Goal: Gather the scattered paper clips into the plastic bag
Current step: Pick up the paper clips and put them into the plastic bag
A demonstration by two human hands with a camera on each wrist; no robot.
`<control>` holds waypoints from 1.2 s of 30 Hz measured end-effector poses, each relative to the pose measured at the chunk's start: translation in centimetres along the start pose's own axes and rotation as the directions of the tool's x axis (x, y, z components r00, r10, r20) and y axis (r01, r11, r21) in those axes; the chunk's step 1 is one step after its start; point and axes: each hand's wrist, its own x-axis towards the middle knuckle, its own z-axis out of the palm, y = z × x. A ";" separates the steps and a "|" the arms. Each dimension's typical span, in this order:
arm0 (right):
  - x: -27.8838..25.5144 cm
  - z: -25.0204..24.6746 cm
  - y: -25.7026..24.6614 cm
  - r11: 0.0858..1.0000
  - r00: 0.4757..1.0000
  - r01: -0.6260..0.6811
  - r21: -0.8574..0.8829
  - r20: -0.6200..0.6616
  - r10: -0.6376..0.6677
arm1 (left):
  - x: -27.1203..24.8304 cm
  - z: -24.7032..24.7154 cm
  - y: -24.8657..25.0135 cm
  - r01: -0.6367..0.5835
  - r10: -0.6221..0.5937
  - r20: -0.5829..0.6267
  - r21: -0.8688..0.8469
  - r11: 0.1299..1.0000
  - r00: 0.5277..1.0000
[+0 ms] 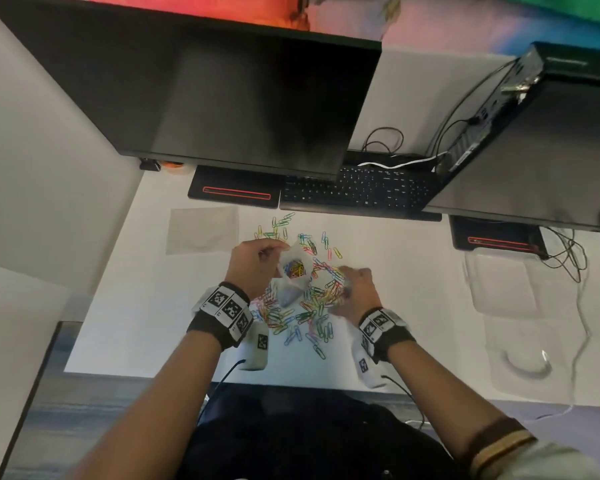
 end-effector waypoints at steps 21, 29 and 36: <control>2.1 -4.3 -0.1 0.806 0.980 -0.198 0.558 0.106 0.167 | 0.1 2.2 0.9 0.011 -0.011 0.028 0.004 1.000 1.000; 1.3 -8.1 -7.2 0.523 0.971 -0.134 0.842 0.216 -0.099 | 0.6 3.1 1.1 0.042 -0.042 0.071 0.004 0.999 0.997; 1.4 -6.1 -9.7 0.941 0.943 0.333 0.053 0.004 -0.334 | 0.8 3.1 1.7 0.093 -0.088 0.068 -0.077 0.993 0.994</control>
